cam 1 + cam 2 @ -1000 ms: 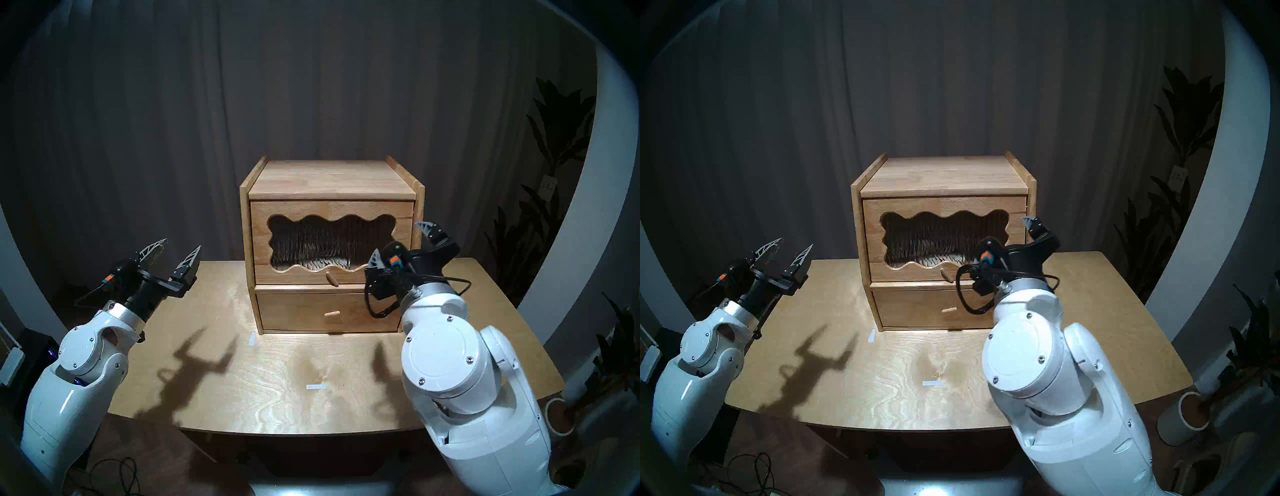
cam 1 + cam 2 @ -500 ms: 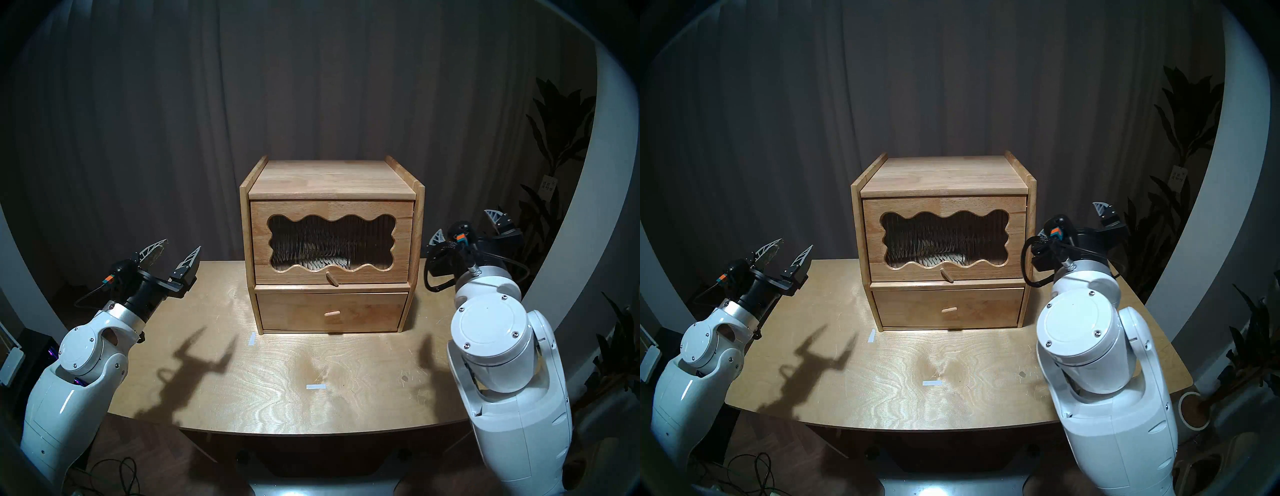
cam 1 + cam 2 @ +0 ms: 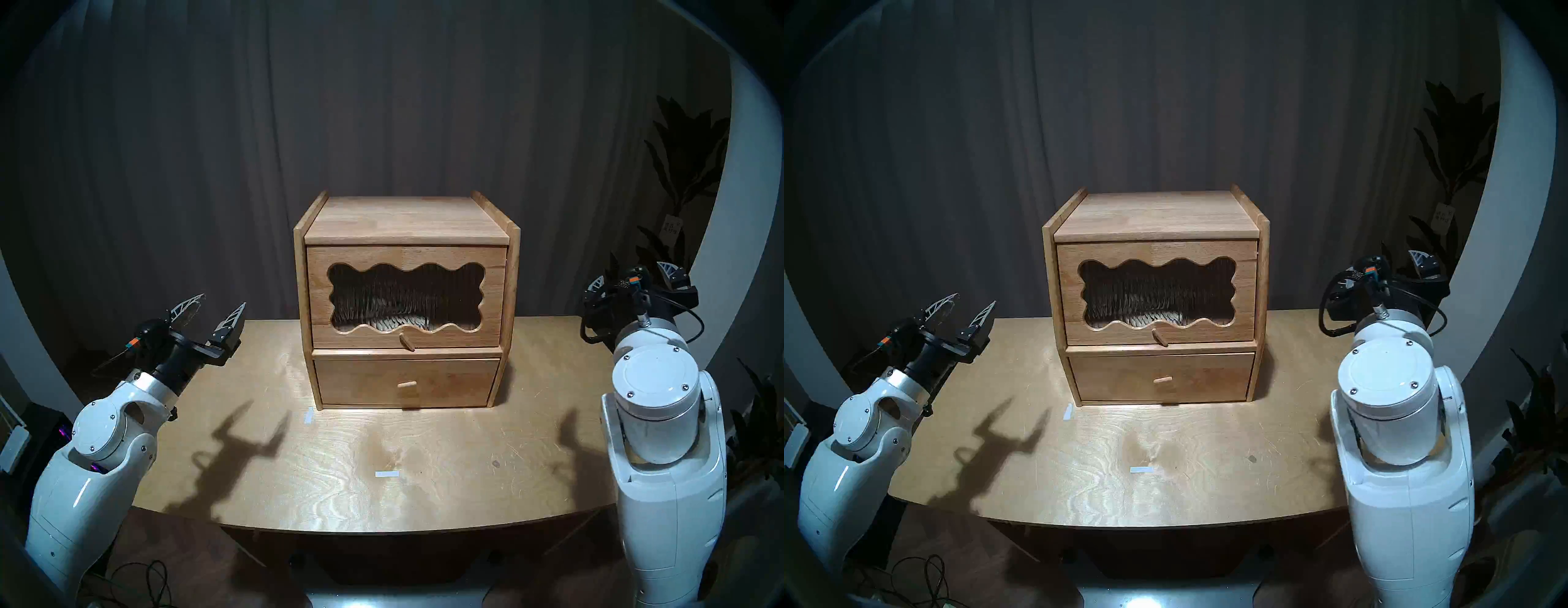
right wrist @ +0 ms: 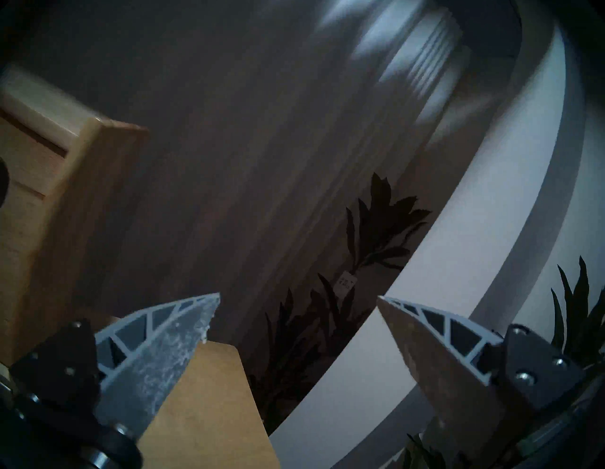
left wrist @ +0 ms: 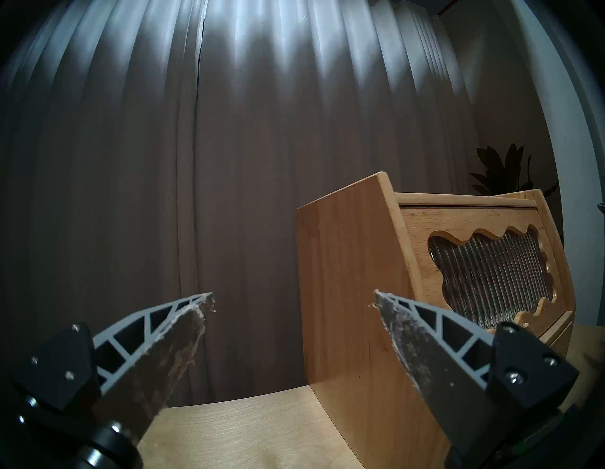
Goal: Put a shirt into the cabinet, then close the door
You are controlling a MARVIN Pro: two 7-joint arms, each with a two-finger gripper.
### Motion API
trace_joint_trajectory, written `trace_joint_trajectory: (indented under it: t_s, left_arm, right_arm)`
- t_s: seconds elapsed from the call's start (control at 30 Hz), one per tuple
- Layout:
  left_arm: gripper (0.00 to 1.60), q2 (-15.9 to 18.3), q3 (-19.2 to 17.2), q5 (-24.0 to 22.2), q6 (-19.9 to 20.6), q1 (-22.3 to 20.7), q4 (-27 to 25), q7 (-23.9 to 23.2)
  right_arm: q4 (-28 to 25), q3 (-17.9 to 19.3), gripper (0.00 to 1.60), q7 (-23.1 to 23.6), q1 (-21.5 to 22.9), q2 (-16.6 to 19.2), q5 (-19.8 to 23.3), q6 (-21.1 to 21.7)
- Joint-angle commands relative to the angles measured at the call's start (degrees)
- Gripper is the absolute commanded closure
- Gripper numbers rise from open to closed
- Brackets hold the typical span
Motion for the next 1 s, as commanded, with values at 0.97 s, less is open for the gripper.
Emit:
trace_joint_trajectory:
  t_s: [0.97]
  left_arm:
    - [0.00,0.2,-0.2,0.1,-0.2,-0.5,-0.1,0.0]
  right_arm:
    - [27.1,16.9,0.00,14.5,15.5,5.7,20.1,-9.1]
